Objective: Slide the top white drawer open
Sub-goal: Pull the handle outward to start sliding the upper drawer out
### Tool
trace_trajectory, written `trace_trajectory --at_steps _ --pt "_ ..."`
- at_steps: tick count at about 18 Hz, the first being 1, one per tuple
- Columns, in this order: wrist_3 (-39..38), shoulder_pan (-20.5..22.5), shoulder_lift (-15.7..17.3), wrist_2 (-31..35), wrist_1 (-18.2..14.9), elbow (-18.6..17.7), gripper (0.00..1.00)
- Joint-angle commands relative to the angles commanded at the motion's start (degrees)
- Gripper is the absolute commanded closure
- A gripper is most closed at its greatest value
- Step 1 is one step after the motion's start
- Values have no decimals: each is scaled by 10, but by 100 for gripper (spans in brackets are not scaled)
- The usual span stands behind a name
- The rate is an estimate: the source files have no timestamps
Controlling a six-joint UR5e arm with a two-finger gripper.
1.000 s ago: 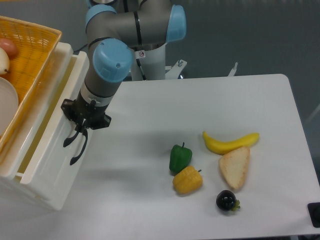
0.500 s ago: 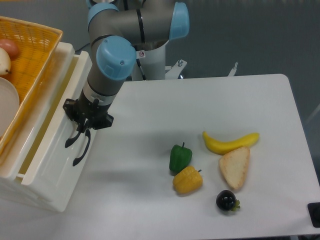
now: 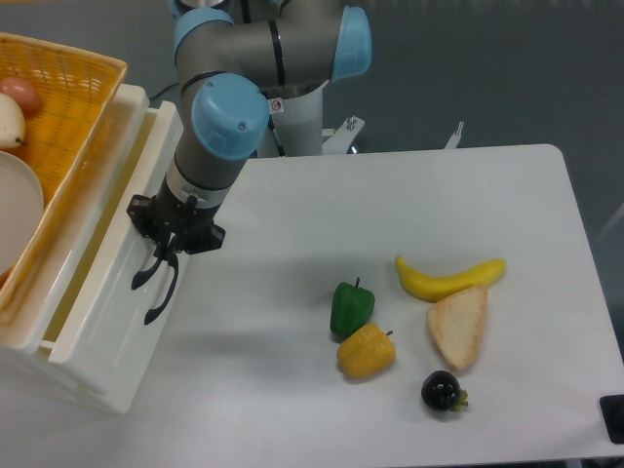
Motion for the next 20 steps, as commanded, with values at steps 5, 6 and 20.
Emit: trace_trajectory --at_steps 5,6,20 --pt "2 5 -2 1 0 2 84" --pt "2 8 -2 1 0 2 84" --pt "14 33 -2 1 -1 4 84"
